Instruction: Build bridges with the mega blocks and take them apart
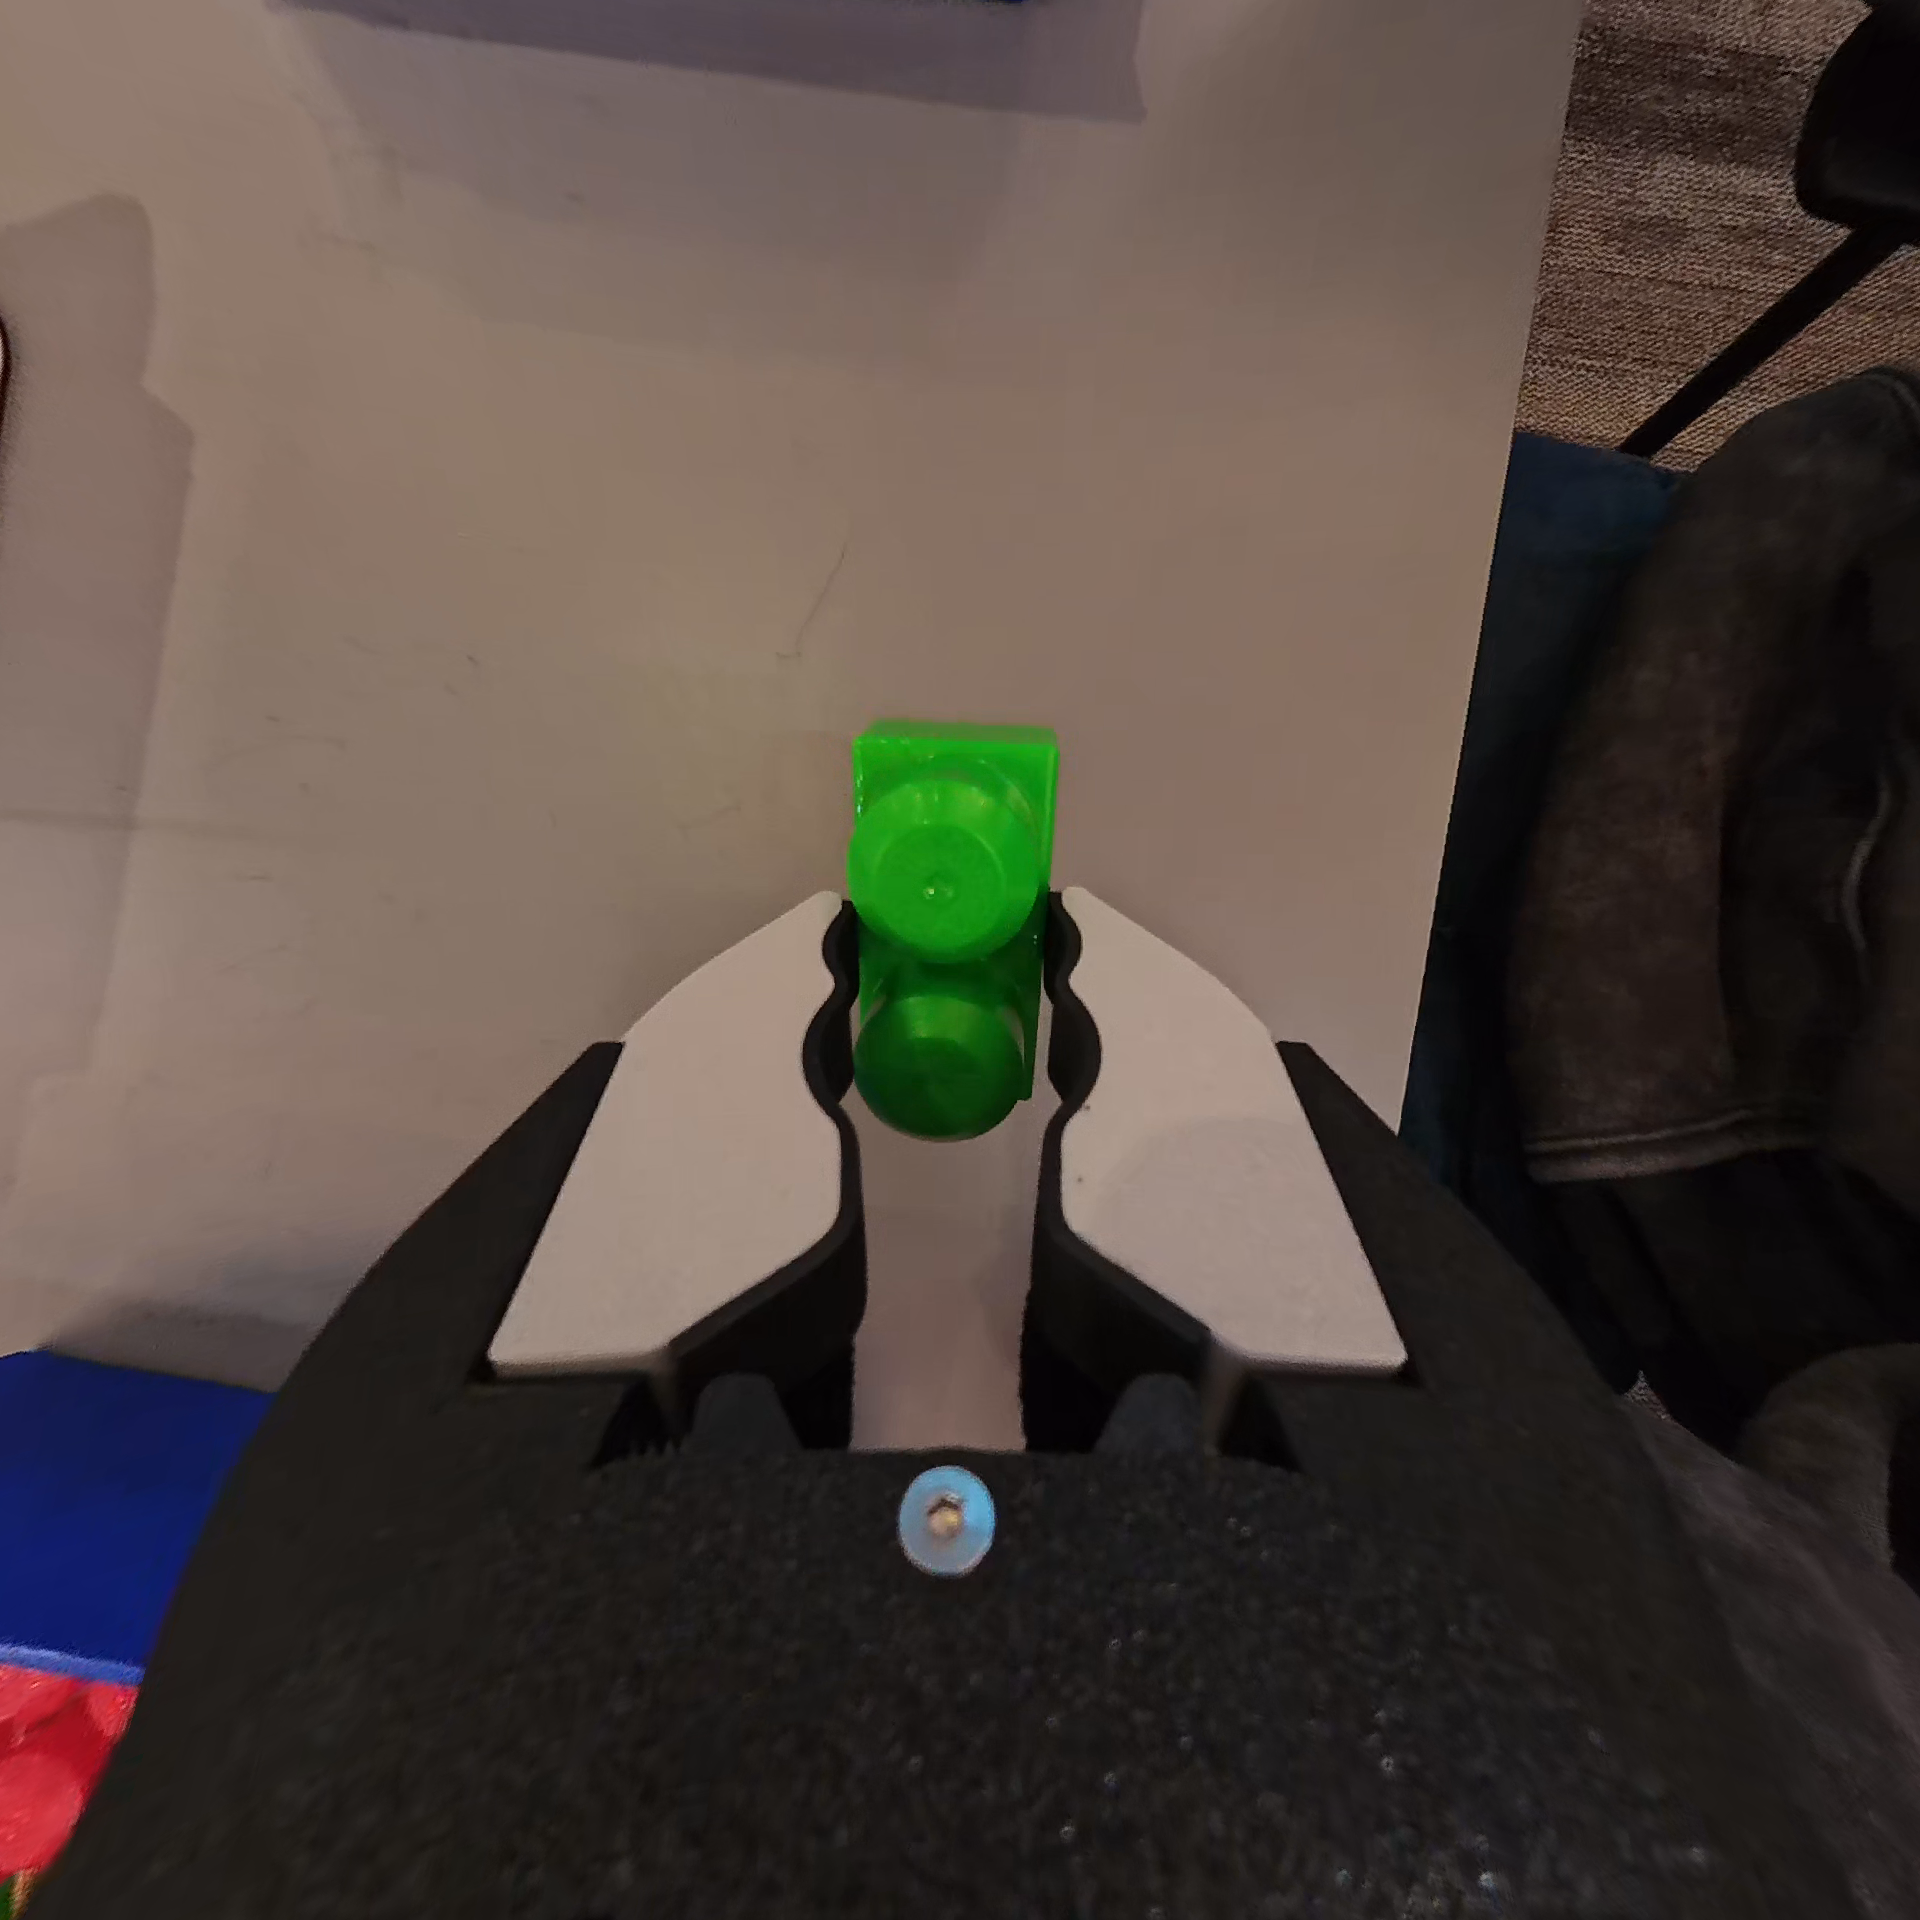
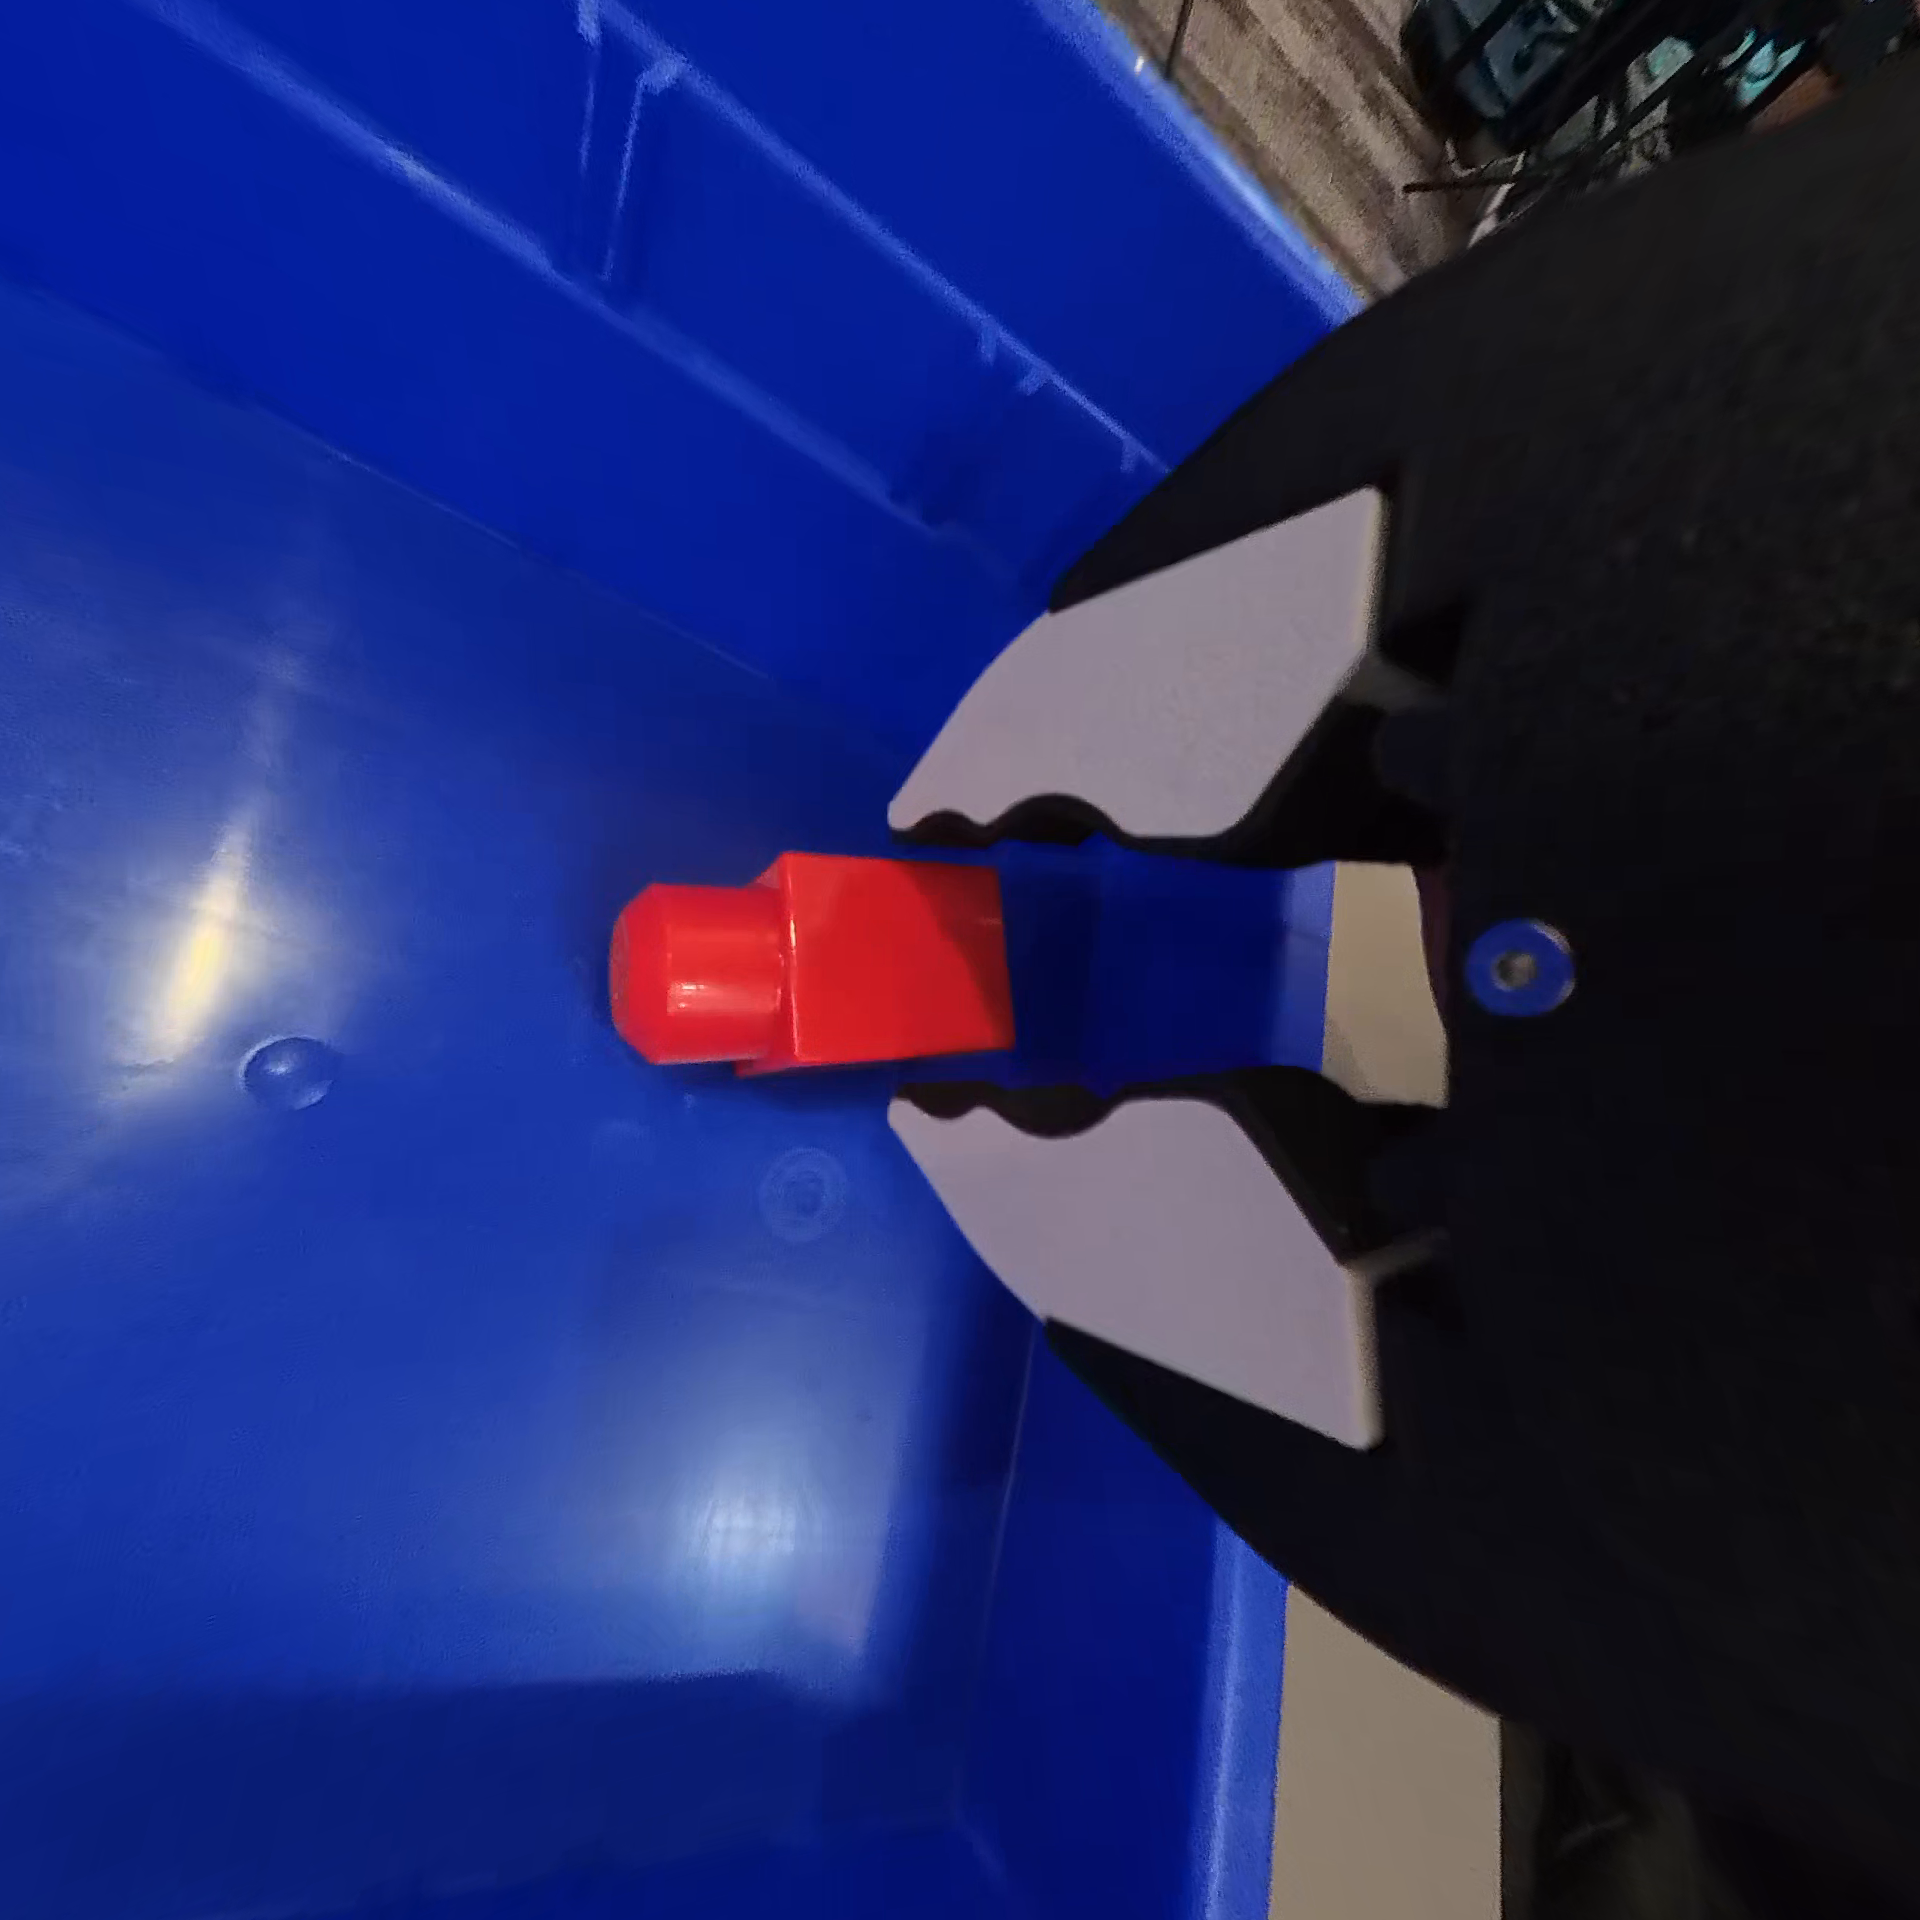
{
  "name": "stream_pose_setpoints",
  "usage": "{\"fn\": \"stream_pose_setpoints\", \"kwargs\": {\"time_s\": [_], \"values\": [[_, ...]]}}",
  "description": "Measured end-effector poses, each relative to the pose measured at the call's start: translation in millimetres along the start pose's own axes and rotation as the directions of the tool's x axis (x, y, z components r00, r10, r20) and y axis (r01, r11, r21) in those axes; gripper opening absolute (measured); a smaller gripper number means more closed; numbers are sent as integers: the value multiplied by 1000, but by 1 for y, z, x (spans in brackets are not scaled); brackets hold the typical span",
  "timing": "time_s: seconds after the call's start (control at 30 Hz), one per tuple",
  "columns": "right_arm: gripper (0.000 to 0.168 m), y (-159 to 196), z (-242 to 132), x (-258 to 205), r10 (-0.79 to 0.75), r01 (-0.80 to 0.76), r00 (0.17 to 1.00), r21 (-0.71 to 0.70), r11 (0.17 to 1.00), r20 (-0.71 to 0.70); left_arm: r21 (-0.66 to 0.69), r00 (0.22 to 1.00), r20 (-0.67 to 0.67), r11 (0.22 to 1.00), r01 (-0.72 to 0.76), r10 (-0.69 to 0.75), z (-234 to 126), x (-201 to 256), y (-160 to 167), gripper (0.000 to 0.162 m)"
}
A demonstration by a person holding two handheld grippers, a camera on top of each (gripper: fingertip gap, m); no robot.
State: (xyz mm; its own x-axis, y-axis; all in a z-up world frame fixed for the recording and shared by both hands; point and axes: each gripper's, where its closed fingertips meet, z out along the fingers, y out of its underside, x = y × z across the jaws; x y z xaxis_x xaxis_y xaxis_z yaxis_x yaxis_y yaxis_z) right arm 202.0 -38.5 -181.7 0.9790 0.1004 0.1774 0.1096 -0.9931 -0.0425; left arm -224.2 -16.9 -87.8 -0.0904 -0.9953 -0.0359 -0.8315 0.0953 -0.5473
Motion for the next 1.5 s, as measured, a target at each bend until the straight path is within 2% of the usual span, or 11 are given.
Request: {"fn": "stream_pose_setpoints", "kwargs": {"time_s": [0.1, 0.17, 0.27, 0.33, 0.4, 0.57, 0.97, 1.07, 1.2, 1.37, 1.5], "values": [[51, -5, -25, -7, 11, -12, 1000, 124, 992, 8, 2, 1000, 5, 1000, 3, -3, -1, -1, 0, 33], [51, -18, -66, -29, -9, -2, 1000, 347, 938, 30, 7, 1000, 7, 1000, 1, -1, -2, -1, -1, 33], [50, -40, -146, -114, -215, 36, 967, 763, 645, 136, 8, 1000, 3, 1000, -5, 5, -1, 0, -3, 33], [51, -29, -185, -193, -460, -30, 852, 901, 433, 249, 4, 1000, 0, 1000, -9, 9, 2, 0, -4, 33], [50, -8, -198, -259, -660, -115, 683, 939, 325, 312, -8, 1000, -9, 1000, -17, 17, 5, 2, -5, 33], [49, -1, -151, -315, -736, -14, 596, 921, 390, 321, -43, 999, 8, 998, -39, 40, 12, 5, -9, 33], [43, 9, -130, -305, -723, 95, 610, 876, 473, 324, -373, 1000, 19, 927, 25, -20, 107, -51, -6, 33], [43, 9, -126, -300, -711, 90, 617, 868, 488, 336, -376, 997, 17, 924, 71, -70, 118, -55, -9, 33], [43, 7, -114, -293, -667, 98, 661, 842, 530, 343, -390, 990, 71, 910, 142, -125, 128, -63, -5, 34], [46, -13, -97, -277, -488, 68, 812, 779, 624, 320, -292, 959, 128, 915, 279, -252, 131, -70, -12, 42], [58, -33, -98, -286, -332, -17, 894, 764, 644, 300, -168, 911, 213, 905, 390, -353, 86, -71, 4, 57]]}}
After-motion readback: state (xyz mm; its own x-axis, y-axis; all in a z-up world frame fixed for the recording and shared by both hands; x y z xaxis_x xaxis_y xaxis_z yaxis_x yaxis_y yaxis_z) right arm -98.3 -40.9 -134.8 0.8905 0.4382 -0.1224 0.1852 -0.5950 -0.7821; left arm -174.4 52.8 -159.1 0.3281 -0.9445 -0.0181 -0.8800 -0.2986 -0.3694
